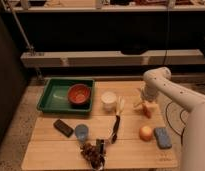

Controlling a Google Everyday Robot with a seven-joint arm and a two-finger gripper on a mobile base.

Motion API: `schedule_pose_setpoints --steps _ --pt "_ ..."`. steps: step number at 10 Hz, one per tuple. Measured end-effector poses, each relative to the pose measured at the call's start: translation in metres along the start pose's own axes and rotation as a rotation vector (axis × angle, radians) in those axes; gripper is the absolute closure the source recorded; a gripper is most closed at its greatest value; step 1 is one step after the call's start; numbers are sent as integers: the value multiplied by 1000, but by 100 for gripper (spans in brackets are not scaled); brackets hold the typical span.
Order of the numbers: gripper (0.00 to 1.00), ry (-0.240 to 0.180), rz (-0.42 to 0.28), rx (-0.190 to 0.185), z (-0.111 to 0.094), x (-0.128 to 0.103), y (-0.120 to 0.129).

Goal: Place pepper in plastic cup

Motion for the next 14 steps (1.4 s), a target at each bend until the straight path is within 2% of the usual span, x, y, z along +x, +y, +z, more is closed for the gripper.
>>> schedule_pose_setpoints --steps 1,2,6,11,14 --pt "44 -5 -2 4 1 -2 -1" --pt "49 -12 -3 7 3 -4 -1" --pt "50 -23 -9 10 12 -5 -5" --pt "50 -12 -17 -21 27 2 -6" --pt "50 -9 -17 -10 34 5 -4"
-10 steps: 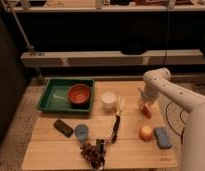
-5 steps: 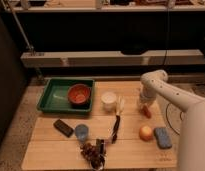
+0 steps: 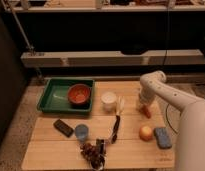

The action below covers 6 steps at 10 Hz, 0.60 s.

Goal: Place pepper in plastic cup

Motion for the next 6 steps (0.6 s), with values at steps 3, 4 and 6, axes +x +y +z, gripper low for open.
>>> schedule_pose_setpoints --steps 3,4,6 --pt "57 -1 6 43 4 0 2" --pt "67 -3 4 43 4 0 1" --pt "96 -3 1 45 3 1 -2"
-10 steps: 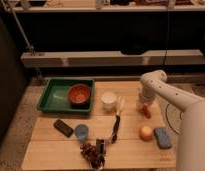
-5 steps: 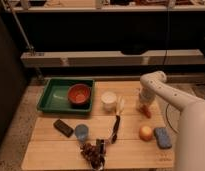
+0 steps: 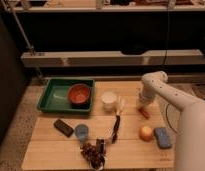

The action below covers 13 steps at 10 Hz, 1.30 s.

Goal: Place pepper in plastic cup

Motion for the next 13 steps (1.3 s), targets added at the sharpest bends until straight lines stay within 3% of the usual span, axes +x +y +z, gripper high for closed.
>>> schedule_pose_setpoints --steps 2,3,6,9,10,12,13 --pt "100 4 -7 6 -1 -1 0" --pt "100 23 -14 32 -7 1 -7" --pt "100 115 -80 159 -50 7 -39" --pt "100 184 -183 360 -94 7 -89" --pt "100 201 -238 455 -108 6 -119" --pt "100 217 -316 584 -124 0 -160" --pt "100 225 -376 666 -132 -7 -187"
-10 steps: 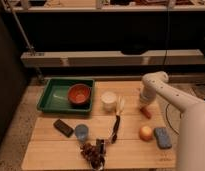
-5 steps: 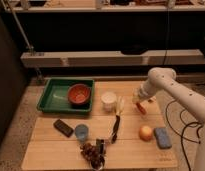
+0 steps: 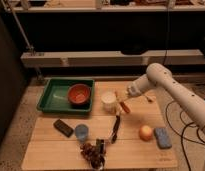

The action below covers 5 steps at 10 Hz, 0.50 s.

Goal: Place pepper in plastic cup

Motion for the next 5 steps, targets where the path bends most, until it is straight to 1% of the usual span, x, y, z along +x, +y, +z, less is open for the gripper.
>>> schedule_pose_setpoints --steps 1,2,3,4,5 --pt "100 14 -70 124 5 -3 -33" --pt "100 29 -128 206 3 -5 -57" --pt "100 47 -183 278 -3 -4 -77" --pt "100 65 -239 349 -4 2 -99" --pt "100 64 -285 408 1 6 -120"
